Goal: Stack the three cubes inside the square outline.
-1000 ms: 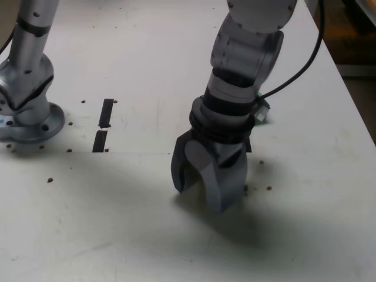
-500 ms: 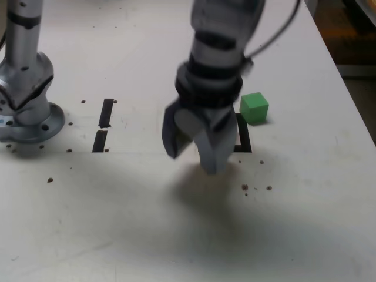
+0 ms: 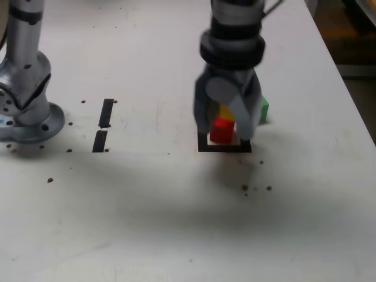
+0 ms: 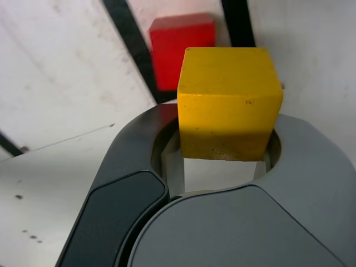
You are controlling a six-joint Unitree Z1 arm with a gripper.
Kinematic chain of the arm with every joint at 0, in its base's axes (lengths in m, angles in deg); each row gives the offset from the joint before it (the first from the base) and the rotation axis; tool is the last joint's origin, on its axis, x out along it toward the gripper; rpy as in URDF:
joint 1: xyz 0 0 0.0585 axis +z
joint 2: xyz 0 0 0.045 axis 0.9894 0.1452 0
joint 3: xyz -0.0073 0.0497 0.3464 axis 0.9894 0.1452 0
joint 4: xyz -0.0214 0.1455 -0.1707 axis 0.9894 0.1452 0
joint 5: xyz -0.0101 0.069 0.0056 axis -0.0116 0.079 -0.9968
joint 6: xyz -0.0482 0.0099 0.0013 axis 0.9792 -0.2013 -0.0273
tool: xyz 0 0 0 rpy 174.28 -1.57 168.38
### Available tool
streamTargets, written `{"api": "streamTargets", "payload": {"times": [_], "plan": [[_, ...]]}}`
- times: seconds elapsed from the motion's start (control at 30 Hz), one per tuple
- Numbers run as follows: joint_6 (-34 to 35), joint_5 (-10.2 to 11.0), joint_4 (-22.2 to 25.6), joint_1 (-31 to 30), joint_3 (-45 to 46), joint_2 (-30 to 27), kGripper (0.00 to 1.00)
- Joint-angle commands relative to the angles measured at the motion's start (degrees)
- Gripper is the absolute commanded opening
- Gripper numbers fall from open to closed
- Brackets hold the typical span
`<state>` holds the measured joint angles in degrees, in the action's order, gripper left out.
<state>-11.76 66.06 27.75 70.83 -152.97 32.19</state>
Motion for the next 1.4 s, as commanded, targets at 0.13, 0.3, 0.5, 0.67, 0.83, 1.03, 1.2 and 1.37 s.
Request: {"api": "streamTargets", "payload": {"times": [0.13, 0.3, 0.5, 0.67, 0.83, 1.03, 1.2, 1.37], "plan": [[0.42, -0.6, -3.05, 2.23, 1.12, 1.47, 0.08], [0.23, 0.81, -3.0, 3.47, 2.12, 0.69, 0.08], [0.01, 1.92, -2.81, 4.21, 3.84, -0.62, 0.08], [-0.12, 1.93, -3.02, 4.31, 5.03, -0.71, 0.09], [-0.19, 1.77, -3.12, 4.31, 5.59, -0.76, 0.1], [-0.28, 1.53, -3.13, 4.31, 5.77, -0.73, 0.1], [-0.37, 1.21, -3.19, 4.31, 5.69, -0.64, 0.1], [-0.37, 0.71, -3.18, 4.27, 5.64, -0.73, 0.1]]}}
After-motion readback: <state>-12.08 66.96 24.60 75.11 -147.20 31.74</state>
